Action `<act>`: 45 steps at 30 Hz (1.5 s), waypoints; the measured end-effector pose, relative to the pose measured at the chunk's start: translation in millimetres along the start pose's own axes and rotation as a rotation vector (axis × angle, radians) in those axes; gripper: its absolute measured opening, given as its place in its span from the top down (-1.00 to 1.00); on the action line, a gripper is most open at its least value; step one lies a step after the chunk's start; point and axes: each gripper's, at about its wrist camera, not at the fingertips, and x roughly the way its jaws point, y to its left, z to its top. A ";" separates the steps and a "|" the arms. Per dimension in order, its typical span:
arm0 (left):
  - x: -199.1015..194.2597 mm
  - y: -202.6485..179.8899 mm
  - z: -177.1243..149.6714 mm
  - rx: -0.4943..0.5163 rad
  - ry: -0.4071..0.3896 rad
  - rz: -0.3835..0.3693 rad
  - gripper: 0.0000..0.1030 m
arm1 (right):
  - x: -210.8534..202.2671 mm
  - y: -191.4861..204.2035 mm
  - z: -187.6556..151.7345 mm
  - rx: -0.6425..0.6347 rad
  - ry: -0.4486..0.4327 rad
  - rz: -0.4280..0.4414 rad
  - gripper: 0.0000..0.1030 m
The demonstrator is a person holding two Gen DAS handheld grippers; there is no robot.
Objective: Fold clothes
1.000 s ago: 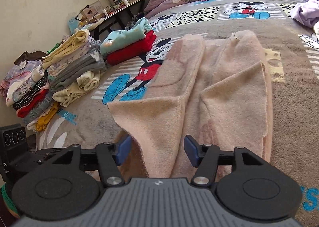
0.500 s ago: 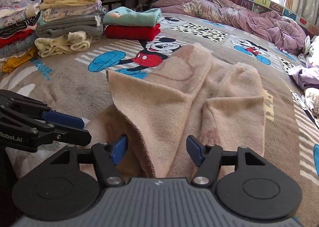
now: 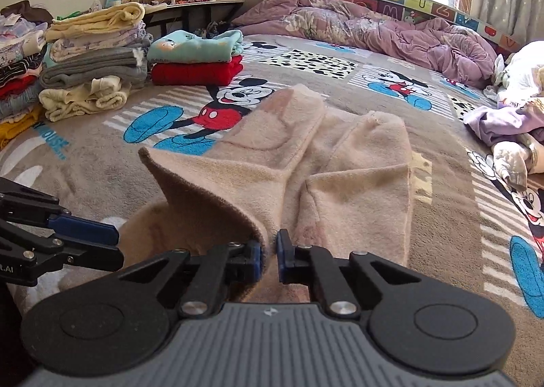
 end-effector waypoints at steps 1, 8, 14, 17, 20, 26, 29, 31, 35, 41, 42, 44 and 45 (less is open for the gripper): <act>2.5 0.0 -0.5 0.003 0.014 -0.001 0.49 | -0.6 -4.2 0.9 0.013 0.001 0.001 0.90; 14.5 -1.0 -5.2 -0.002 0.079 -0.030 0.49 | 4.1 -14.2 -5.1 0.020 0.039 0.004 0.92; 12.9 1.0 -4.5 -0.016 0.070 -0.026 0.49 | -12.1 -21.1 -5.1 0.064 -0.020 -0.012 0.92; 12.1 2.0 -4.1 -0.023 0.065 -0.025 0.49 | -14.4 -26.4 -9.1 0.084 -0.016 -0.018 0.92; 11.3 3.0 -3.7 -0.030 0.060 -0.023 0.49 | -9.0 -28.3 -18.7 0.096 0.013 -0.032 0.92; 15.7 4.0 -6.5 -0.021 0.075 -0.001 0.50 | 3.2 -27.8 -25.4 0.138 0.024 -0.016 0.90; 19.3 3.6 -9.3 -0.012 0.077 0.013 0.49 | 8.3 -27.3 -27.7 0.146 0.033 -0.015 0.86; 13.8 3.3 -7.2 -0.019 0.043 0.018 0.49 | 7.2 -22.0 -28.9 0.117 0.022 -0.029 0.84; 15.8 -3.4 -5.8 0.011 0.028 0.027 0.49 | -2.7 -13.8 -34.1 0.089 -0.054 -0.027 0.32; 19.3 2.1 -2.6 -0.049 0.017 -0.010 0.49 | 2.5 -8.6 -37.5 0.099 -0.079 -0.003 0.41; 16.0 4.2 0.0 -0.073 -0.005 -0.037 0.49 | 0.9 -9.0 -38.4 0.108 -0.087 0.004 0.41; 15.1 12.2 5.3 -0.184 -0.024 -0.132 0.30 | -5.2 -9.7 -42.2 0.120 -0.109 0.015 0.40; 17.4 14.1 7.3 -0.233 -0.034 -0.165 0.12 | -8.2 -10.0 -43.9 0.124 -0.120 0.022 0.40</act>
